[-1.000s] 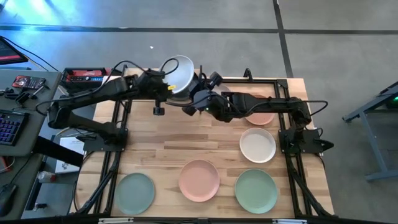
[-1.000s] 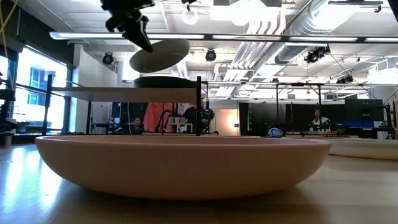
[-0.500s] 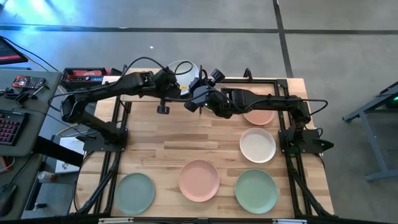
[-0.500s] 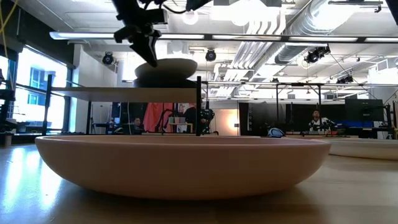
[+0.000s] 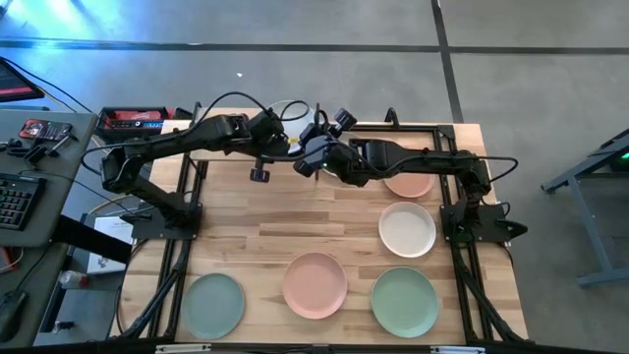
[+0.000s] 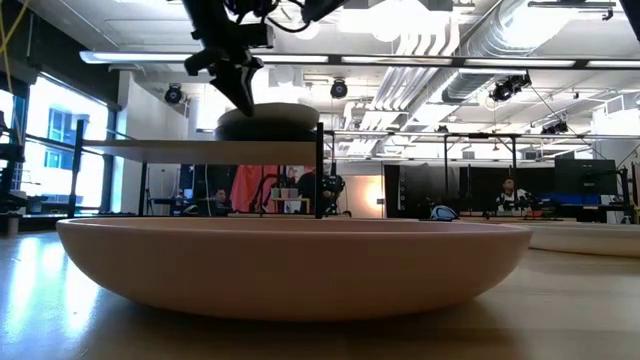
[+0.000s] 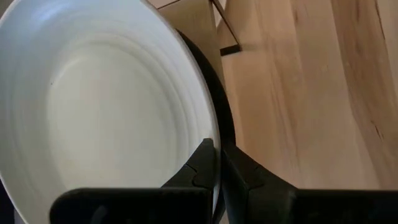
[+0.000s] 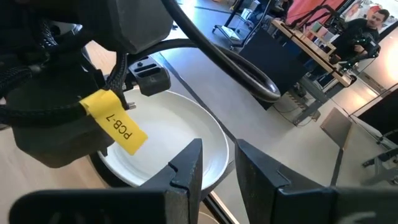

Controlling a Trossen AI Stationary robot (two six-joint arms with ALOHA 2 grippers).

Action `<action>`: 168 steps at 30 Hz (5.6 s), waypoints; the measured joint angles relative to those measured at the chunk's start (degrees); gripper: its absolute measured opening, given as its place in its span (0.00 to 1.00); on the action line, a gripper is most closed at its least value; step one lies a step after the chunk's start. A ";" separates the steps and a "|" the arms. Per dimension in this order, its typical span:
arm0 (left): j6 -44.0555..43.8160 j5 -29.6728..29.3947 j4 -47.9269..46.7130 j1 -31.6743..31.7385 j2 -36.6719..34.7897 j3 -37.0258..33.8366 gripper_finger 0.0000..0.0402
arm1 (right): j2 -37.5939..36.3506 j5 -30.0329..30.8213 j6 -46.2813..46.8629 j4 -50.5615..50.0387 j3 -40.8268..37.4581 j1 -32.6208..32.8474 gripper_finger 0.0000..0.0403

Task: Place and stack plates onto a shelf
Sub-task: Stack the gray plate on top of the black plate on the shelf, then stack the light green plate on top of the gray plate on the shelf

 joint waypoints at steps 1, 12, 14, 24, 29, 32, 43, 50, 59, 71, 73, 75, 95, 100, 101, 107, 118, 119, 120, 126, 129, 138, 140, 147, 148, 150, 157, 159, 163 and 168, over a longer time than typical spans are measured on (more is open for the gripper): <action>-0.01 -0.51 -0.10 0.00 -0.01 0.00 0.00 | 0.00 0.00 0.00 -0.01 0.00 0.00 0.20; 0.17 -4.71 -1.46 0.00 -0.02 0.00 0.06 | 0.00 0.00 -0.02 -0.03 0.00 -0.12 0.20; 0.15 -3.76 -1.44 -0.02 -0.02 0.00 0.09 | 0.00 0.00 0.00 -0.03 0.00 -0.25 0.20; -0.59 -3.54 -0.94 -0.07 -0.02 0.00 0.13 | 0.00 -0.35 -0.01 -0.36 0.00 -1.40 0.20; -3.60 -2.19 -1.05 -0.15 -0.07 1.39 0.13 | 0.00 -0.70 0.00 -0.89 0.00 -1.51 0.20; -4.56 -2.19 -1.90 -0.13 -0.11 3.62 0.13 | 0.00 -1.51 0.22 -0.89 0.00 -1.49 0.20; -15.12 -0.17 -16.57 -0.13 -0.40 8.96 0.13 | -0.02 -8.80 9.70 -4.65 0.00 0.74 0.20; -21.43 3.10 -25.18 -0.13 -0.63 8.98 0.13 | -0.02 -15.49 25.49 -16.50 0.00 3.75 0.20; -25.02 6.53 -26.81 -2.61 -1.07 8.96 0.13 | -0.08 -23.83 51.79 -34.62 -0.46 8.59 0.20; -30.53 6.53 -26.81 -10.66 -1.09 8.96 0.13 | -0.04 -35.83 78.48 -35.69 -11.97 19.95 0.20; -31.37 6.53 -26.79 -12.10 -1.09 8.96 0.13 | -0.07 -38.26 82.95 -33.92 -14.22 21.67 0.20; -32.22 6.53 -26.81 -13.49 -1.09 8.94 0.13 | -0.05 -40.92 87.25 -32.30 -16.48 23.60 0.20; -44.08 6.31 -25.06 -25.19 -1.09 8.90 0.13 | 0.61 -51.52 117.67 -14.79 -31.18 37.12 0.20; -45.40 6.30 -24.21 -27.09 -1.09 8.90 0.13 | 2.59 -52.04 119.15 -14.55 -31.23 37.81 0.20; -45.48 6.30 -24.21 -27.38 -1.09 8.90 0.13 | 3.05 -52.50 119.13 -14.50 -31.23 37.81 0.20; -46.04 6.29 -24.21 -28.54 -1.09 8.90 0.13 | 5.61 -53.21 118.99 -12.74 -31.23 37.81 0.20; -46.05 6.29 -24.19 -28.74 -1.09 8.90 0.13 | 9.87 -56.59 118.62 -12.32 -31.23 37.81 0.20; -46.07 6.29 -24.19 -28.74 -1.09 8.90 0.13 | 10.13 -56.84 118.59 -12.29 -31.21 37.81 0.19; -46.05 6.29 -24.19 -28.74 -1.09 8.90 0.13 | 10.25 -56.98 118.53 -12.25 -31.17 37.81 0.19; -46.03 6.29 -24.19 -28.73 -1.09 8.90 0.13 | 10.45 -57.12 117.64 -12.24 -30.54 37.79 0.06; -46.03 6.29 -24.17 -28.72 -1.09 8.90 0.13 | 10.55 -57.35 116.24 -12.77 -29.63 37.81 0.02; -46.04 6.29 -24.15 -28.72 -1.09 8.90 0.13 | 10.67 -56.06 113.04 -15.12 -24.97 37.81 0.01; -46.66 6.29 -24.16 -28.72 -1.09 8.90 0.13 | 10.67 -54.86 112.05 -16.77 -23.13 37.77 0.00; -48.48 6.28 -24.17 -28.72 -1.09 8.90 0.13 | 10.67 -48.62 110.33 -26.54 -14.94 37.31 0.00; -48.48 6.27 -24.17 -28.72 -1.09 8.90 0.13 | 10.67 -47.78 109.85 -28.19 -13.59 37.18 0.00; -48.48 6.19 -24.17 -28.72 -1.09 8.90 0.13 | 10.67 -46.06 108.51 -30.89 -11.06 36.77 0.00; -48.46 6.05 -24.17 -28.68 -1.09 8.90 0.13 | 10.67 -40.27 101.94 -41.76 -3.22 33.99 0.00; -48.45 6.05 -24.18 -28.68 -1.09 8.90 0.13 | 10.67 -39.41 99.56 -44.25 -1.45 32.81 0.00; -49.32 5.86 -24.80 -28.06 -1.09 8.90 0.13 | 10.67 -36.91 94.09 -48.36 1.68 30.15 0.00; -51.49 3.50 -25.46 -25.86 -1.09 8.90 0.13 | 9.86 -33.23 83.22 -48.45 3.96 25.81 0.00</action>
